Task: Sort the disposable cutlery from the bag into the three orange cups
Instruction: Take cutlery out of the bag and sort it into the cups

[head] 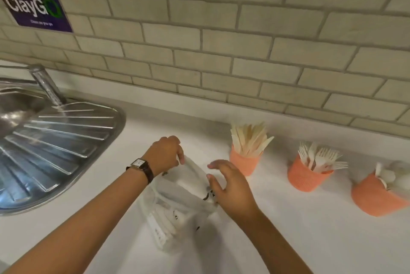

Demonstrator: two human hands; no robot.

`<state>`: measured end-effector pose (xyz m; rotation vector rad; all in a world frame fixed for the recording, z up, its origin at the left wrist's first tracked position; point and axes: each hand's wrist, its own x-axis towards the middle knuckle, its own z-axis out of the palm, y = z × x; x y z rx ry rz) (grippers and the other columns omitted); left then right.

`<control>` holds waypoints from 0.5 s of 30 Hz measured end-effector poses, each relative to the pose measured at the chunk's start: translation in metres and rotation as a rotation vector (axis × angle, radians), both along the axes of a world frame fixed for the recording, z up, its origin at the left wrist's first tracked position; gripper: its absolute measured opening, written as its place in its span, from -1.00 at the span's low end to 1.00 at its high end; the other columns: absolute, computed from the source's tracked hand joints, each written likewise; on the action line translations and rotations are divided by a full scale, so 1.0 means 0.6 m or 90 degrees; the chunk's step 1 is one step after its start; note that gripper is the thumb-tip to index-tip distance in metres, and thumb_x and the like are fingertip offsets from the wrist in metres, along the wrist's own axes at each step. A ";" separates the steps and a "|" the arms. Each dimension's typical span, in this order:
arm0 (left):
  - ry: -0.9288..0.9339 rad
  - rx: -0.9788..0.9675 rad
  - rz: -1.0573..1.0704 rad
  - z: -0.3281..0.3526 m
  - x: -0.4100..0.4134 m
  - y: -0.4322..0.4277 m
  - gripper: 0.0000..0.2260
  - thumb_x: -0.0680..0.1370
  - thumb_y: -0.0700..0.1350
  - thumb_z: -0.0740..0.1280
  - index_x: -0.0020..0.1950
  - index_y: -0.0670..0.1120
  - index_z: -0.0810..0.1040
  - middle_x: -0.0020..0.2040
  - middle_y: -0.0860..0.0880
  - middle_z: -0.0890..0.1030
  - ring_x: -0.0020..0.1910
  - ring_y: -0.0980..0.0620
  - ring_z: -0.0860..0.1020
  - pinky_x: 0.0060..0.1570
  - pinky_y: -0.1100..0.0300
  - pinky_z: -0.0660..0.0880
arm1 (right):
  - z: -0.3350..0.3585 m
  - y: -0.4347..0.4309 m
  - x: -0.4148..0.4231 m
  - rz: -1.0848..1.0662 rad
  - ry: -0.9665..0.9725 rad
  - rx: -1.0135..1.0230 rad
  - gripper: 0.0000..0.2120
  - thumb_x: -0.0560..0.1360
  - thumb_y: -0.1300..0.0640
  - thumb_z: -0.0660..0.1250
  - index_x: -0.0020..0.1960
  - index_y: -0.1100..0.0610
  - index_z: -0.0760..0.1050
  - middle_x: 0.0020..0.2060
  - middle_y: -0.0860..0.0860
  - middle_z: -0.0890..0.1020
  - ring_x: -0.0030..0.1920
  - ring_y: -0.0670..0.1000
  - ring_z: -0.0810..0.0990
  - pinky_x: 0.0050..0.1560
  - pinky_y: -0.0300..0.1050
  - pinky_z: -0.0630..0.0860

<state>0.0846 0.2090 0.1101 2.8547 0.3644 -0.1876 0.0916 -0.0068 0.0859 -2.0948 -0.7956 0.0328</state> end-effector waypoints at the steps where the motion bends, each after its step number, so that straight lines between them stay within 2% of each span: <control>1: 0.026 -0.008 -0.029 -0.002 0.001 0.008 -0.73 0.41 -0.31 0.31 -0.14 0.07 0.62 0.26 0.05 0.48 0.14 0.00 0.47 0.08 0.16 0.42 | -0.010 0.012 -0.021 0.038 0.051 -0.017 -0.76 0.55 0.14 0.23 0.19 0.10 0.51 0.10 -0.14 0.51 0.13 -0.12 0.49 0.11 -0.41 0.35; 2: 0.055 -0.013 -0.054 -0.003 0.002 0.016 -0.66 0.38 -0.38 0.26 -0.13 0.06 0.61 0.22 0.03 0.50 0.07 0.01 0.50 0.01 0.16 0.46 | -0.021 0.024 -0.038 0.077 0.091 -0.046 -0.73 0.57 0.15 0.19 0.24 0.09 0.49 0.13 -0.12 0.52 0.12 -0.14 0.49 0.12 -0.37 0.36; 4: 0.097 -0.014 -0.101 -0.005 0.002 0.033 -0.60 0.36 -0.42 0.20 -0.05 0.03 0.60 0.17 0.03 0.51 -0.04 0.04 0.50 -0.12 0.17 0.45 | -0.041 0.046 -0.062 0.156 0.134 -0.155 -0.64 0.57 0.10 0.17 0.37 0.03 0.38 0.26 -0.05 0.51 0.21 -0.09 0.48 0.23 -0.25 0.38; 5: 0.119 -0.008 -0.123 -0.005 0.001 0.041 -0.58 0.37 -0.42 0.19 0.03 0.01 0.58 0.19 0.04 0.50 -0.05 0.05 0.49 -0.16 0.20 0.42 | -0.047 0.055 -0.069 0.194 0.123 -0.235 -0.61 0.55 0.08 0.18 0.38 0.01 0.35 0.24 0.00 0.53 0.22 -0.01 0.50 0.22 -0.17 0.40; 7: 0.137 0.034 -0.169 0.002 -0.004 0.057 -0.51 0.42 -0.40 0.17 0.25 0.00 0.48 0.29 0.05 0.43 0.01 0.00 0.49 -0.12 0.21 0.40 | -0.048 0.073 -0.084 0.245 0.048 -0.322 -0.66 0.46 0.11 0.17 0.21 0.04 0.45 0.01 0.10 0.62 0.04 0.15 0.57 0.01 -0.08 0.43; 8: 0.118 0.060 -0.190 0.011 -0.011 0.065 -0.48 0.45 -0.39 0.16 0.34 0.02 0.43 0.33 0.05 0.36 0.03 -0.01 0.49 -0.11 0.21 0.40 | -0.047 0.079 -0.090 0.248 0.005 -0.336 -0.71 0.39 0.15 0.16 0.08 0.04 0.48 -0.14 0.10 0.62 -0.09 0.15 0.57 -0.08 -0.10 0.37; 10: 0.006 0.069 -0.201 0.031 -0.035 0.086 -0.47 0.48 -0.34 0.17 0.40 0.07 0.36 0.36 0.05 0.27 -0.03 0.02 0.46 -0.14 0.25 0.37 | -0.045 0.082 -0.099 0.165 -0.111 -0.302 -0.73 0.26 0.15 0.21 -0.06 -0.06 0.47 -0.35 -0.05 0.56 -0.29 0.01 0.52 -0.17 -0.15 0.30; 13: -0.213 -0.005 -0.174 0.055 -0.098 0.115 -0.49 0.47 -0.29 0.21 0.39 0.04 0.34 0.36 0.09 0.21 -0.09 0.07 0.46 -0.19 0.32 0.36 | -0.025 0.081 -0.115 0.045 -0.245 -0.278 -0.70 0.26 0.14 0.24 -0.07 -0.13 0.55 -0.36 -0.18 0.51 -0.26 -0.10 0.49 -0.06 -0.25 0.24; 15: -0.221 -0.059 -0.159 0.040 -0.140 0.123 -0.48 0.46 -0.25 0.22 0.41 0.01 0.27 0.39 0.10 0.11 -0.15 0.10 0.42 -0.23 0.40 0.31 | -0.015 0.085 -0.129 0.019 -0.202 -0.334 -0.68 0.15 0.16 0.30 -0.17 -0.16 0.60 -0.38 -0.21 0.50 -0.26 -0.11 0.51 -0.03 -0.30 0.24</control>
